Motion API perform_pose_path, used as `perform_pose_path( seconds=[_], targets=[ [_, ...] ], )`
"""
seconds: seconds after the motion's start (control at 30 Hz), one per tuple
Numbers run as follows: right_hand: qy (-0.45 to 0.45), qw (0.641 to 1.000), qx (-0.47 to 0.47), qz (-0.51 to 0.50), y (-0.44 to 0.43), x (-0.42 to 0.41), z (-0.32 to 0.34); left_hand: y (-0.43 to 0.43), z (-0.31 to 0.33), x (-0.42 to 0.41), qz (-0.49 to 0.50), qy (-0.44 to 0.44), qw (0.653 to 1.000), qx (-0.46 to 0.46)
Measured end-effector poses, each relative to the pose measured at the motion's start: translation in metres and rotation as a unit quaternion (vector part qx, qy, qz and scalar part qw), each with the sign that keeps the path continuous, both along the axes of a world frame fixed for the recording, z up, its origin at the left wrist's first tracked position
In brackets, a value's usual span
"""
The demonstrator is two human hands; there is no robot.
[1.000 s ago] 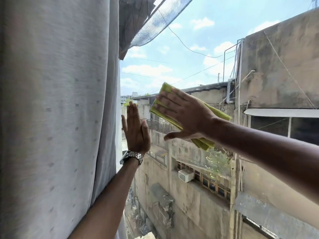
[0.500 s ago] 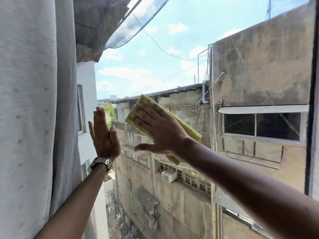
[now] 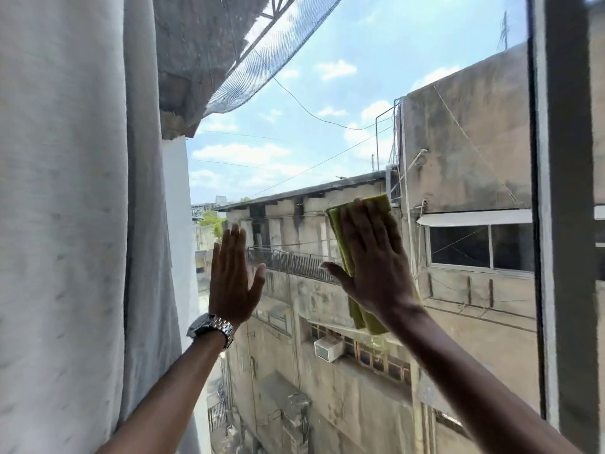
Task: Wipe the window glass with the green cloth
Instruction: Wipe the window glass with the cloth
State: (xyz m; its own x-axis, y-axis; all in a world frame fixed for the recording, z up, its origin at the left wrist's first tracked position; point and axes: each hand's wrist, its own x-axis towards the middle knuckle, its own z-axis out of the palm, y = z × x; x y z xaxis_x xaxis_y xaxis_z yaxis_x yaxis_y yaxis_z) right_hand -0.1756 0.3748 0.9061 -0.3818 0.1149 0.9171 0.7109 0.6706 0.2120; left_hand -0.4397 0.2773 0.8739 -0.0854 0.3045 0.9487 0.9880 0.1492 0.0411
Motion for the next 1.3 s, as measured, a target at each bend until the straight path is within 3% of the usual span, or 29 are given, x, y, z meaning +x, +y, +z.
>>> perform_pose_path(
  seconds=[0.17, 0.33, 0.43, 0.57, 0.67, 0.77, 0.9, 1.13, 1.3],
  targets=[
    [0.072, 0.997, 0.005, 0.002, -0.012, -0.058, 0.130, 0.023, -0.009, -0.013, 0.009, 0.012, 0.999, 0.041],
    [0.116, 0.993, 0.014, 0.004, -0.012, -0.089, 0.136, 0.031, -0.010, -0.023, 0.003, 0.034, 0.997, 0.065],
    [0.062, 0.997, 0.046, 0.018, -0.010, -0.089, 0.083, 0.027, -0.010, -0.019, 0.002, 0.032, 0.998, 0.054],
    [-0.046, 0.997, 0.061, -0.002, -0.003, -0.061, -0.049, 0.024, -0.011, -0.019, 0.004, 0.031, 0.998, 0.051],
    [-0.075, 0.995, 0.049, -0.051, 0.015, -0.007, -0.136, 0.021, -0.010, -0.015, 0.007, 0.026, 0.999, 0.044],
    [-0.084, 0.993, 0.028, -0.074, 0.028, 0.052, -0.171, 0.017, -0.009, -0.010, 0.007, 0.017, 0.999, 0.037],
    [-0.042, 0.997, 0.038, -0.048, 0.035, 0.078, -0.125, 0.015, -0.010, -0.004, 0.007, 0.018, 0.999, 0.041],
    [0.078, 0.994, 0.042, -0.063, 0.019, 0.005, 0.064, 0.019, -0.013, -0.010, 0.008, 0.022, 0.999, 0.049],
    [0.068, 0.996, 0.061, -0.009, -0.009, -0.079, 0.082, 0.027, -0.016, -0.021, 0.004, 0.042, 0.997, 0.066]
  ],
)
